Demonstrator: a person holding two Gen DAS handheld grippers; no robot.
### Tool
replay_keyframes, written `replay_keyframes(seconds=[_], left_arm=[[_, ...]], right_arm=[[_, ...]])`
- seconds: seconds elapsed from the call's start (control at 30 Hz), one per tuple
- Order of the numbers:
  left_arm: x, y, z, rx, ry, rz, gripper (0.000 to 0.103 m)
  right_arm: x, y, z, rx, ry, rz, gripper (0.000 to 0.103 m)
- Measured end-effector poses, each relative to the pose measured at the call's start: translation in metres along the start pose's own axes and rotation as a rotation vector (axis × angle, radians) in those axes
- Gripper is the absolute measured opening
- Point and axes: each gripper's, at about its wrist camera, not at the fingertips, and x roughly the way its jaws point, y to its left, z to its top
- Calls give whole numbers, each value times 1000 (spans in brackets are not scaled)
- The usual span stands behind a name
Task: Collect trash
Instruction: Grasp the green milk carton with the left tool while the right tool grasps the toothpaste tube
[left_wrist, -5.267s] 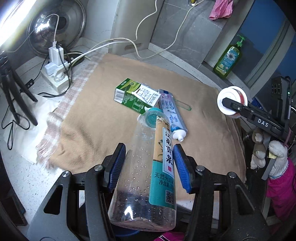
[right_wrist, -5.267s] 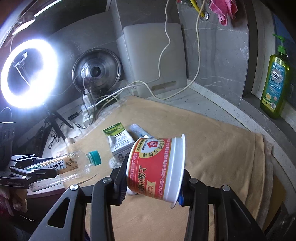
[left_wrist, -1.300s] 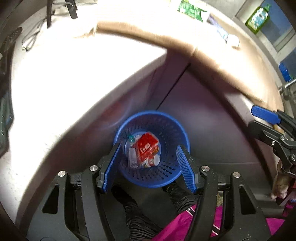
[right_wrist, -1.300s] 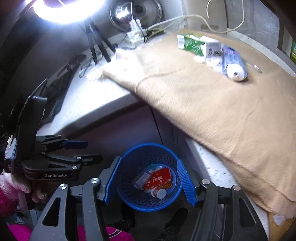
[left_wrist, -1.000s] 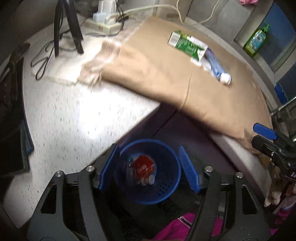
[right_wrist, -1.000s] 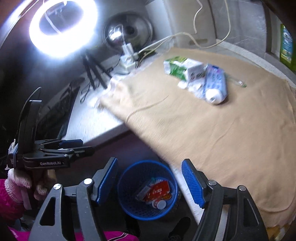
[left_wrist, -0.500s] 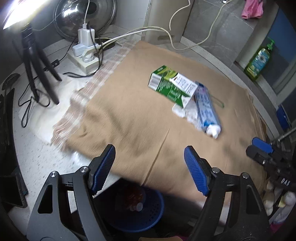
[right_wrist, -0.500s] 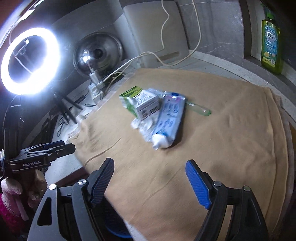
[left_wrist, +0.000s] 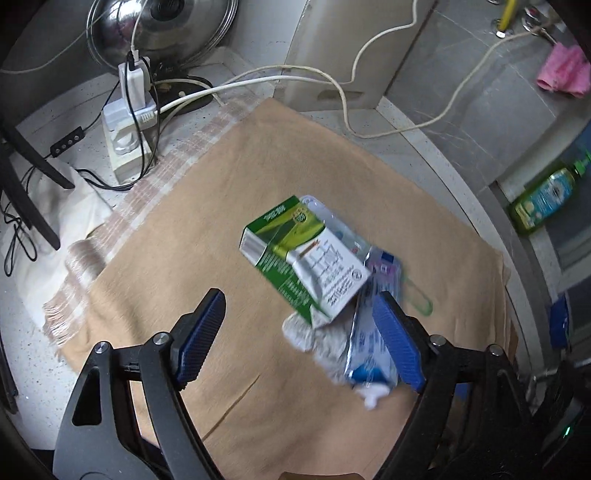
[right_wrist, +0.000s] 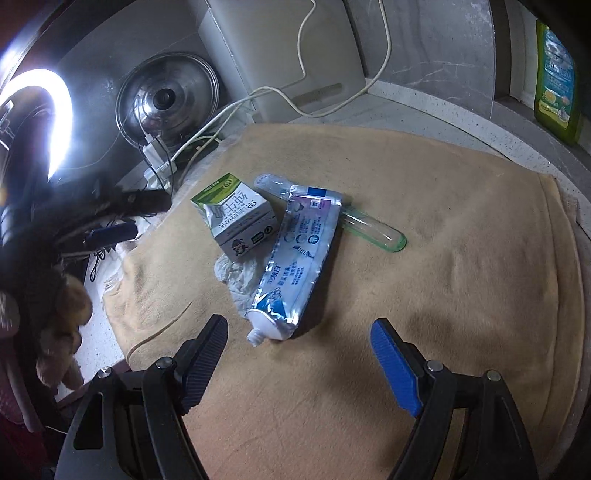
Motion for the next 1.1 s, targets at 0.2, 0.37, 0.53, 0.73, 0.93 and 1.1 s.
replay_keyframes(seconds=[0.2, 0.37, 0.53, 0.73, 0.93, 1.1], left_arm=[[36, -9, 29, -66, 71, 60, 84], [57, -18, 39, -49, 89, 160, 84], [74, -28, 44, -9, 96, 238, 84], [87, -29, 46, 7, 105, 294, 87], [99, -24, 43, 12, 139, 285, 89], [111, -20, 40, 18, 188, 243, 89]], right_arm=[[6, -7, 6, 2, 8, 10, 82], [12, -7, 13, -7, 12, 17, 82], [26, -5, 20, -12, 35, 24, 82], [55, -11, 33, 12, 89, 28, 78], [76, -12, 37, 69, 136, 51, 78], [85, 9, 38, -13, 154, 11, 78]])
